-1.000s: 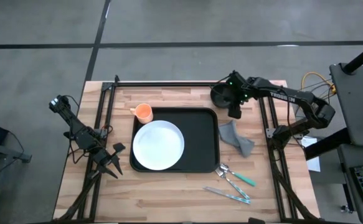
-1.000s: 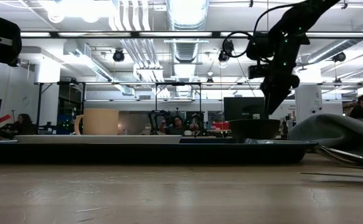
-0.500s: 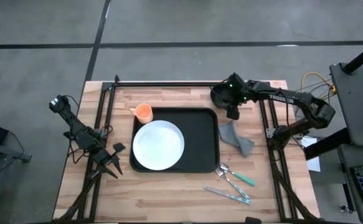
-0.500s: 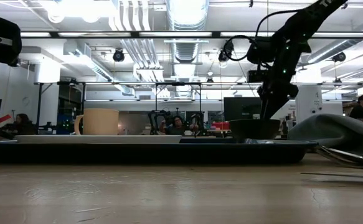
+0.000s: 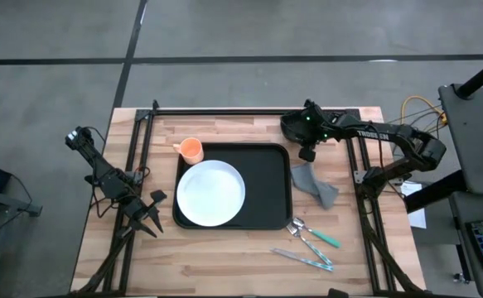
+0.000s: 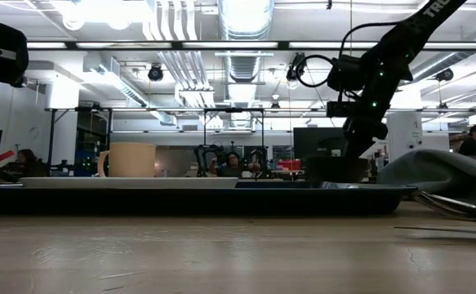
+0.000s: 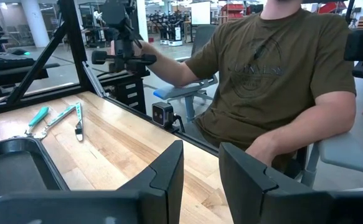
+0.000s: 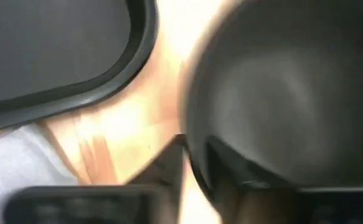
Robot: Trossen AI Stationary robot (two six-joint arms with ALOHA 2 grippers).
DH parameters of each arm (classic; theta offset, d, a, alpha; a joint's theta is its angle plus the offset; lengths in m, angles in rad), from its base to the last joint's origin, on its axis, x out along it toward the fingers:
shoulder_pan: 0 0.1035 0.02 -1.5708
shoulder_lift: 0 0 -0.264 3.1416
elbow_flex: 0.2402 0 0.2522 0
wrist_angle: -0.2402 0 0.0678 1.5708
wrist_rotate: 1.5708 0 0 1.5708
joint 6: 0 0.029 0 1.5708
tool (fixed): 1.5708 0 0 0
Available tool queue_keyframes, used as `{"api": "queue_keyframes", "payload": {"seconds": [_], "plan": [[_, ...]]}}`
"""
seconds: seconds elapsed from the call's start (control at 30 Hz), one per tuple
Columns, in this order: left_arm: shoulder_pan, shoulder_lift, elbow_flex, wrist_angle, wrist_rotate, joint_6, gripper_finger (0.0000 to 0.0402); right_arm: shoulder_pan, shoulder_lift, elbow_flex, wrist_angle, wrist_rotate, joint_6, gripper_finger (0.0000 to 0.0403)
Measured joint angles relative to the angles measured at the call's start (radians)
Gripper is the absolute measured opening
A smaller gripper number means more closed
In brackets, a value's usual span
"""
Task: Set up tray
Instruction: Put the bowl on top of the plate in the serving tray
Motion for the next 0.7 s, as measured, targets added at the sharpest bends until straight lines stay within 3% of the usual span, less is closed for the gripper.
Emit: {"api": "queue_keyframes", "payload": {"seconds": [0.1, 0.33, 0.7], "plan": [[0.0, 0.0, 0.0, 0.0, 0.0, 0.0, 0.0084, 0.0, 0.0, -0.005, 0.012, 0.025, -0.001, 0.0014], [0.0, 0.0, 0.0, 0.0, 0.0, 0.0, 0.0084, 0.027, -0.054, 0.007, 0.077, 0.047, -0.026, 0.0009], [0.0, 0.0, 0.0, 0.0, 0.0, 0.0, 0.0084, 0.265, -0.126, 0.007, 0.12, 0.032, -0.163, 0.0009]]}}
